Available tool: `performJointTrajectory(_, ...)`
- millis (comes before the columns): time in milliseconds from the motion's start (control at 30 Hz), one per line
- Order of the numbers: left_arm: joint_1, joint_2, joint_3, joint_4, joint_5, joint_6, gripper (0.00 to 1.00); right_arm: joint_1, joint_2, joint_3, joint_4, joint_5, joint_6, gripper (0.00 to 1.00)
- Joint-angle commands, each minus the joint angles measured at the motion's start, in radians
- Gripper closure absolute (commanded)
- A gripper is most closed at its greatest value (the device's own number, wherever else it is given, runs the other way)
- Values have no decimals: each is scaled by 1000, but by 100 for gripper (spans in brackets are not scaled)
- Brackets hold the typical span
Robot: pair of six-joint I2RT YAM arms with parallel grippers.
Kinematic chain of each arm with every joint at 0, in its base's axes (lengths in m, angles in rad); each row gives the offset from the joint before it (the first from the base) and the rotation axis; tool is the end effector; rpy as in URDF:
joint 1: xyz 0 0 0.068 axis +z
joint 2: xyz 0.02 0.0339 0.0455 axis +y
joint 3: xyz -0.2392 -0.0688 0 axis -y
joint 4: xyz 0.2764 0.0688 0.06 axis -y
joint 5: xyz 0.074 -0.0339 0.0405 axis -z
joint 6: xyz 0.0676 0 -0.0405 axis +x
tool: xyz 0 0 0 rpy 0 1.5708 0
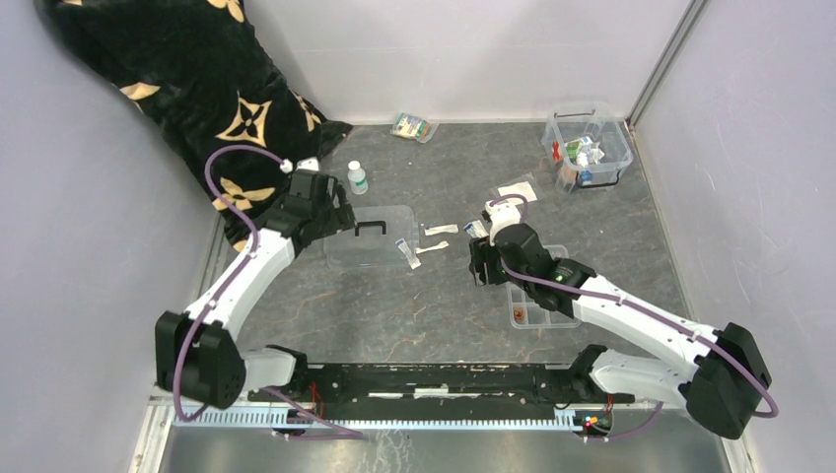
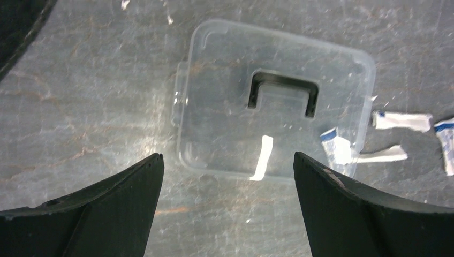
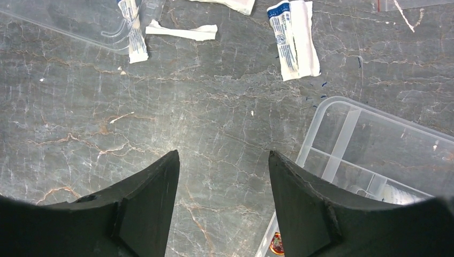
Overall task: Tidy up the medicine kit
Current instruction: Pick up the pill bottle at the center of the board.
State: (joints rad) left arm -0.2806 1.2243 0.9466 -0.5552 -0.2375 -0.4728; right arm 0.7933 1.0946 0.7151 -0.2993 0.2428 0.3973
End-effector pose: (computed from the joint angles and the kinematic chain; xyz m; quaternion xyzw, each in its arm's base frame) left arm 0.3071 -0.0720 0.2170 -0.1314 0.9178 -0.0290 0.3736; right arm 0.2206 0.2010 0.1918 -0.1249 0.8883 0.1496 0.4158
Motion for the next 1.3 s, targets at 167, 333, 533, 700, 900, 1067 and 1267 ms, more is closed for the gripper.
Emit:
performJointTrajectory(167, 8, 325, 316, 138, -26, 48, 2, -5, -134, -63, 29, -38, -44, 28)
performJointTrajectory(333, 8, 536, 497, 146, -1, 79, 2, -5, -196, -109, 10, -24, -46, 27)
performJointTrajectory(533, 8, 745, 701, 60, -55, 99, 5, -5, -253, -142, -10, 5, -46, 27)
performJointTrajectory(700, 8, 825, 765, 40, -112, 124, 9, -5, -267, -143, -28, 26, -56, 27)
performJointTrajectory(900, 13, 882, 815, 12, -126, 127, 22, -4, -283, -147, -34, 34, -48, 26)
performJointTrajectory(1067, 14, 911, 831, 14, -114, 129, 27, -5, -288, -149, -50, 36, -46, 26)
performJointTrajectory(1267, 14, 924, 836, 14, -107, 126, 39, -5, -299, -155, -55, 46, -38, 26)
